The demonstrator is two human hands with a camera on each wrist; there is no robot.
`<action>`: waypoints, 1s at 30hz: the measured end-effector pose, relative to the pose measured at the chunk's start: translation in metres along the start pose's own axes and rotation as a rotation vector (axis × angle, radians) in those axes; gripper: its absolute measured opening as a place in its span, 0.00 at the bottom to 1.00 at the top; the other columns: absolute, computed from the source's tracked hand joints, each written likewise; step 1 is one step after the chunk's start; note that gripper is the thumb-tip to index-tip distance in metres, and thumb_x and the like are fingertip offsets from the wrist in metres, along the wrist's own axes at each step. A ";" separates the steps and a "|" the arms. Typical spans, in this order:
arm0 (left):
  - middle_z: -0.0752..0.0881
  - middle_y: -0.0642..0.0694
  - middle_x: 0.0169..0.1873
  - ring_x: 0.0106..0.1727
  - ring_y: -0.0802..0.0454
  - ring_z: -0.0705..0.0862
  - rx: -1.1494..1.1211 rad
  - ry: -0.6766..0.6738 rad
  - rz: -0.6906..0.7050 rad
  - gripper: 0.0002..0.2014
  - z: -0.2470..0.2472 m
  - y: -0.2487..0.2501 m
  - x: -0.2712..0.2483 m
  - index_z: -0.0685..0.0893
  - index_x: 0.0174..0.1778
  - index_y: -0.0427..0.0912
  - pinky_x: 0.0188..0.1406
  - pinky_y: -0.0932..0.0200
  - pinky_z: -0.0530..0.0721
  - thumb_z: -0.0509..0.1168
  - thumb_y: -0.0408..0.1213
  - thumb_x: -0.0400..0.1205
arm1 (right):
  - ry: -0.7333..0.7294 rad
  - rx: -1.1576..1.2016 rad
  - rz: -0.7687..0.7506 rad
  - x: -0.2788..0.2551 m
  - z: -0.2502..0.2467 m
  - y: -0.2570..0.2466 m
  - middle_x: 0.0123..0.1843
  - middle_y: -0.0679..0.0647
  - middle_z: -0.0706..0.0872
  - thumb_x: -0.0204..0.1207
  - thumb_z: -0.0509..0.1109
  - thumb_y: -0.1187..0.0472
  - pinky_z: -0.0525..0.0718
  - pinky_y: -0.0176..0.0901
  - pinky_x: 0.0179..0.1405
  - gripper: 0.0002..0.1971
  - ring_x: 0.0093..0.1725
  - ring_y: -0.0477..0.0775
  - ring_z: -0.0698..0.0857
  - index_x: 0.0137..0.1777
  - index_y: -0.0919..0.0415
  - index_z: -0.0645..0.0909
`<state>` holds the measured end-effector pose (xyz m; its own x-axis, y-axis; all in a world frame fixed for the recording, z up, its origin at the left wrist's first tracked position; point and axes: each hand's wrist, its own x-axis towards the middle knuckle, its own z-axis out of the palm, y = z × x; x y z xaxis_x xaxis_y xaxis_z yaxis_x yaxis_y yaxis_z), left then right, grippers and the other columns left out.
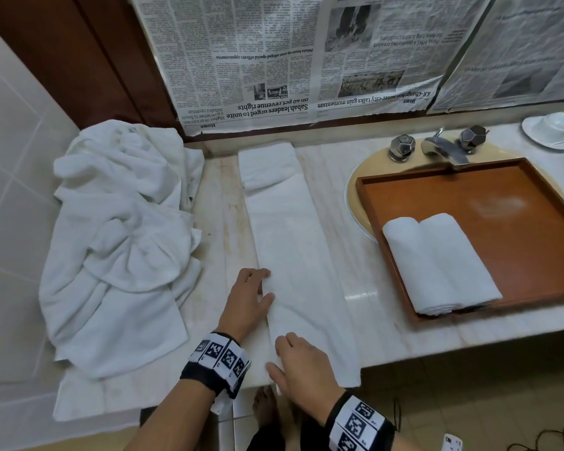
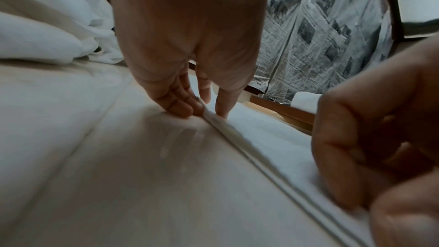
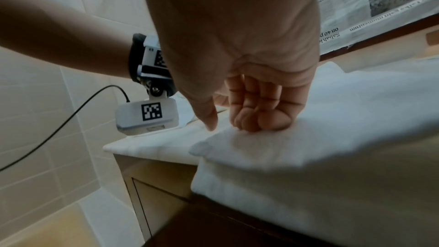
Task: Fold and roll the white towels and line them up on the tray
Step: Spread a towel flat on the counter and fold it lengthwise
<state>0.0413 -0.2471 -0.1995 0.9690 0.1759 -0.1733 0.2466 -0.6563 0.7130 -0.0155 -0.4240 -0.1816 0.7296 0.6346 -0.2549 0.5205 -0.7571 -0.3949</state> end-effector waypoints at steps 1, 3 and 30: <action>0.73 0.53 0.63 0.49 0.62 0.79 0.011 -0.010 -0.006 0.23 -0.001 0.001 0.000 0.77 0.74 0.46 0.60 0.65 0.78 0.71 0.37 0.82 | 0.011 -0.027 0.018 0.001 -0.002 0.001 0.48 0.51 0.80 0.78 0.67 0.45 0.69 0.44 0.32 0.15 0.44 0.54 0.83 0.53 0.57 0.78; 0.74 0.51 0.64 0.51 0.58 0.80 0.035 -0.031 -0.019 0.24 -0.003 0.001 0.000 0.77 0.74 0.46 0.59 0.65 0.77 0.71 0.38 0.82 | -0.006 -0.013 0.070 0.000 -0.003 0.000 0.39 0.47 0.80 0.69 0.73 0.45 0.64 0.39 0.26 0.14 0.33 0.49 0.81 0.43 0.53 0.78; 0.37 0.65 0.86 0.88 0.48 0.35 0.512 -0.079 -0.012 0.28 0.049 0.010 -0.032 0.40 0.86 0.68 0.82 0.32 0.37 0.32 0.61 0.87 | 0.173 -0.113 -0.007 0.057 0.000 0.086 0.88 0.52 0.58 0.90 0.44 0.47 0.50 0.57 0.82 0.29 0.87 0.51 0.57 0.87 0.59 0.60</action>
<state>0.0131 -0.2949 -0.2198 0.9592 0.1429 -0.2441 0.2128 -0.9330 0.2903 0.0713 -0.4530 -0.2299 0.7860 0.6113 -0.0928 0.5655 -0.7714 -0.2919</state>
